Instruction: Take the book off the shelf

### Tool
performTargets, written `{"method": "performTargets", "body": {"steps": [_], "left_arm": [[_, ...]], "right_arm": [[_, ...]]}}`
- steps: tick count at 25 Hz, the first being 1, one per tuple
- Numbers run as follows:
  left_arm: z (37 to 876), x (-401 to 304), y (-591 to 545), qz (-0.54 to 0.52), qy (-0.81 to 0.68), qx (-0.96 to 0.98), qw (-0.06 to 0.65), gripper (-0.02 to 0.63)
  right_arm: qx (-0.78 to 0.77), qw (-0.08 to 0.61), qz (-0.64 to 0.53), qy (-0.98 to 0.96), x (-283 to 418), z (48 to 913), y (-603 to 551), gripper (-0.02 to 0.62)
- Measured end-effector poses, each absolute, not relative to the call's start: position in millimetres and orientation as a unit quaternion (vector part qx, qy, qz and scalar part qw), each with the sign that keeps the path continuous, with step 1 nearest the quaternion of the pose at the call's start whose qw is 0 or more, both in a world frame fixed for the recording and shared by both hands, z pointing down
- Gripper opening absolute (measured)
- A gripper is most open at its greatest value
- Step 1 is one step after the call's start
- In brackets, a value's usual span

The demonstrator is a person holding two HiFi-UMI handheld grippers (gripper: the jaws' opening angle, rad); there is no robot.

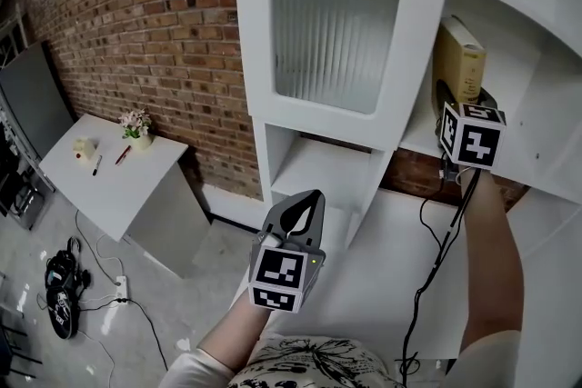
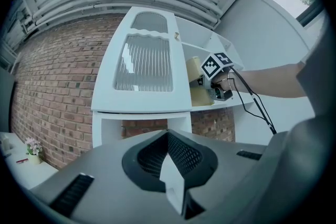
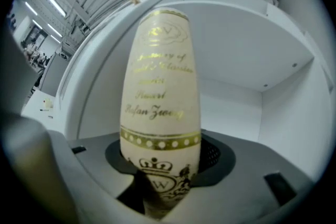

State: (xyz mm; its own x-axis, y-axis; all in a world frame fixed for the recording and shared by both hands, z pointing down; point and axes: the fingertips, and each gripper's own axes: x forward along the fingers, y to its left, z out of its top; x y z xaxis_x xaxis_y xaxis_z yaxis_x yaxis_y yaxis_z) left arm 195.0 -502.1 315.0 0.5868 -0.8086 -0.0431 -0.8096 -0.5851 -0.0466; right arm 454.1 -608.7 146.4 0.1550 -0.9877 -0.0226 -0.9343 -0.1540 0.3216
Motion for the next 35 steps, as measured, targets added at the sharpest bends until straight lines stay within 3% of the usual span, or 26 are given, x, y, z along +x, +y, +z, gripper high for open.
{"method": "performTargets", "body": {"steps": [17,26,35], "left_arm": [[338,170,-420,0.009,0.388,-0.921,0.014,0.015],[336,164,-381,0.021,0.398,-0.917,0.015,0.015],[334,170,-327,0.059,0.399,-0.915,-0.003,0.015]], "right_arm": [[0.765,0.072,-0.137,-0.625,400,172,-433,0.232],[0.751,0.035,-0.118,-0.649,368,237,-353,0.233],[0.728,0.073,-0.115,-0.671,342,304,-279,0.232]]}}
